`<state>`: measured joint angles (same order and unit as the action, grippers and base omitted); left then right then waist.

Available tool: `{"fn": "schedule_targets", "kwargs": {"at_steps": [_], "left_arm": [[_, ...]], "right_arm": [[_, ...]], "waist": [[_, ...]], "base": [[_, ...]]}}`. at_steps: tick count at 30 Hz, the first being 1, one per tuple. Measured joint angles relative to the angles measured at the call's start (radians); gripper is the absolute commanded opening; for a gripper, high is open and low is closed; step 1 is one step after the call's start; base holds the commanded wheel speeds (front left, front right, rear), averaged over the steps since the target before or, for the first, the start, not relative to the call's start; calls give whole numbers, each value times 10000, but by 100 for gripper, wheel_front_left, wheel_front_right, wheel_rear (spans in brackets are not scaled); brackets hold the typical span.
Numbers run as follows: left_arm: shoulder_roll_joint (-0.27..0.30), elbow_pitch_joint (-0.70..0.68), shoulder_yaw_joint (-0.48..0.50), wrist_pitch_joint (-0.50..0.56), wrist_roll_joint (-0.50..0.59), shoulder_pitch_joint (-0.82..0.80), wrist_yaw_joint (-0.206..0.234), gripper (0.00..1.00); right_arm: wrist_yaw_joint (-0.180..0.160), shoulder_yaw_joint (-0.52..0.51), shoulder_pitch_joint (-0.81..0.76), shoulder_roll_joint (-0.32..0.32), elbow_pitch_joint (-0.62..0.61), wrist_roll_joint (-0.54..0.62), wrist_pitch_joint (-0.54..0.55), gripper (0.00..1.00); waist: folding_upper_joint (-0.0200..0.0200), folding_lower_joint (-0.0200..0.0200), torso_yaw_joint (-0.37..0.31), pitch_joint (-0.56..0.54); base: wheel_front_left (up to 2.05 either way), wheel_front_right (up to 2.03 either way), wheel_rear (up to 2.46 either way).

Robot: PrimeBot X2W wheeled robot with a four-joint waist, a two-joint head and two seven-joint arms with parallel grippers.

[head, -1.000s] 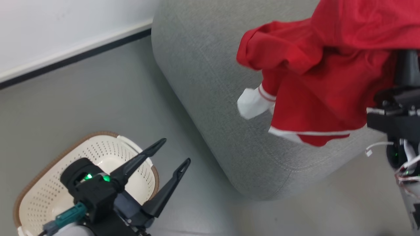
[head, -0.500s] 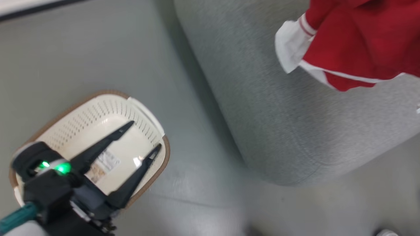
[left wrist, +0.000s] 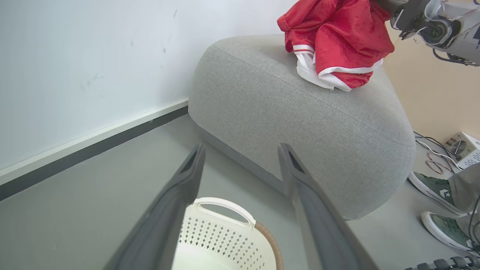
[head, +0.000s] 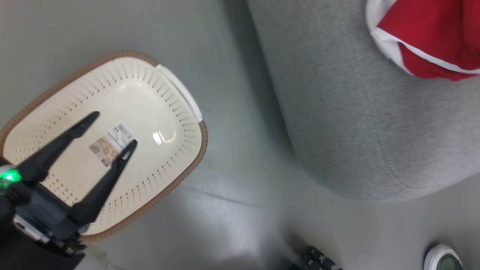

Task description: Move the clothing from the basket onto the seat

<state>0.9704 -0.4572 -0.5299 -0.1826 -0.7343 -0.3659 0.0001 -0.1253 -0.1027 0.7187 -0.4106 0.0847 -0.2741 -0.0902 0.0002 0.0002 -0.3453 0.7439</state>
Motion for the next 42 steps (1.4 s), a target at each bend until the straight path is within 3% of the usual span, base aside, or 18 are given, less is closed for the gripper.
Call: {"fn": "schedule_targets", "kwargs": {"at_steps": [6, 12, 14, 15, 16, 17, 27, 29, 35, 42], "left_arm": [[305, 263, 328, -221, -127, 109, -17, 100], [326, 437, 428, -360, -196, 290, -94, 100], [320, 506, 458, -397, -203, 301, -100, 100], [316, 550, 472, -407, -203, 315, -100, 100], [303, 585, 476, -410, -203, 338, -100, 100], [270, 627, 483, -458, -205, 385, -102, 100], [-443, 1200, 360, -585, -221, 461, -192, 100], [-577, 1335, 359, -587, -280, 460, -192, 100], [-957, 1835, 424, -614, -564, 469, -176, 100], [-1465, 2397, 573, -669, -802, 672, -75, 100]], "right_arm": [[-19, -295, -302, 1060, 1300, 867, 531, 0], [-21, -301, -296, 1375, 2230, 1641, 1003, 0], [-21, -318, -175, 1459, 2424, 1737, 1177, 18], [-21, -316, -105, 1498, 2491, 1864, 1246, 37], [-21, -316, -57, 1522, 2543, 2010, 1292, 62], [-21, -330, -12, 1542, 2608, 2104, 1348, 100], [-17, -330, 18, 1755, 3233, 2128, 2242, 100], [132, -234, -198, 1745, 3239, 2017, 2489, 100], [1129, -75, -737, 1267, 3275, 1730, 3087, 100], [1981, -15, -1164, 700, 2560, 1498, 3455, 100]], "waist": [[0, 0, 248, 576], [0, -1, 428, 646], [-1, -2, 423, 578], [-1, -3, 418, 533], [-1, -3, 411, 483], [-1, -3, 401, 427], [-2, -3, 256, -469], [-2, -3, 226, -712], [-2, -3, 133, -1486], [-3, -4, 50, -2442]], "base": [[0, 0, 0], [0, 0, 0], [0, 0, 0], [0, 0, 0], [0, 0, 0], [0, 0, 0], [0, 0, 0], [0, 0, 0], [0, 0, 0], [0, 0, 0]]}}
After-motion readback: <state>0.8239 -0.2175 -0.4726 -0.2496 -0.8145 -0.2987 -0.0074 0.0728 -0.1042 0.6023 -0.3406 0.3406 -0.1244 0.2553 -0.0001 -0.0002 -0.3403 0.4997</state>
